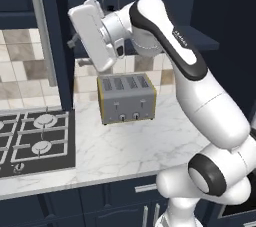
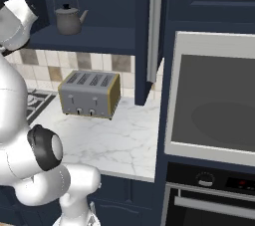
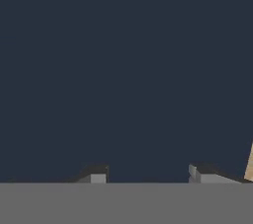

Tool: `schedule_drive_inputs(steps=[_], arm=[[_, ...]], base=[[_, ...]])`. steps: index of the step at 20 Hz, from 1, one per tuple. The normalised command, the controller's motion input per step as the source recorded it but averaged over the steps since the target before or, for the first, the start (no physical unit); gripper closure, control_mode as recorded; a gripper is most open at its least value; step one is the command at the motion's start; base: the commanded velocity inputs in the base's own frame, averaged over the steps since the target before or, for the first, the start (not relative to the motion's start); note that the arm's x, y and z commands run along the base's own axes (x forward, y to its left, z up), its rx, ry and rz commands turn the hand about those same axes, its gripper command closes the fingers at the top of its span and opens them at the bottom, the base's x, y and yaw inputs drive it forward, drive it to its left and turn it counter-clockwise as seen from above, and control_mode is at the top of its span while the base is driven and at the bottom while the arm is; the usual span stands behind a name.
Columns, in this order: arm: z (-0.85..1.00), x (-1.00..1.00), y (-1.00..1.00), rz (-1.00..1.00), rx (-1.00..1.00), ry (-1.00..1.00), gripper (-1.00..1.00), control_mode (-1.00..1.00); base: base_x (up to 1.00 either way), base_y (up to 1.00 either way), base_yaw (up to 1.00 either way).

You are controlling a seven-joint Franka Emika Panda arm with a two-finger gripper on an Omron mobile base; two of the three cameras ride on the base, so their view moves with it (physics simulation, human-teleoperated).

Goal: Open the cabinet, pick the kettle from the cabinet, and place it in the sink.

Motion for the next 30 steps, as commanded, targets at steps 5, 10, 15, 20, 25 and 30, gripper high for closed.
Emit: schedule_drive_inputs(steps=[5,10,15,20,25,30], arm=[[-0.04,0.00,-0.40,-0.04,0.00,0.00,-1.00,-1.00],[0.00,0.00,-0.51,-0.04,0.00,0.00,-1.00,-1.00],[0.02,0.00,-0.48,-0.04,-0.03,-0.01,-1.00,-1.00],[0.02,-0.03,-0.33,-0.05,-0.17,-0.18,-1.00,-1.00],[0.00,-0.05,-0.16,-0.12,-0.33,-0.31,-1.00,-1.00],[0.01,0.00,-0.24,-0.18,-0.27,-0.27,-1.00,-1.00]], base=[[0.00,0.00,0.00],[0.00,0.00,0.00],[0.00,0.00,0.00],[0.00,0.00,0.00],[0.00,0.00,0.00],[0.00,0.00,0.00]])
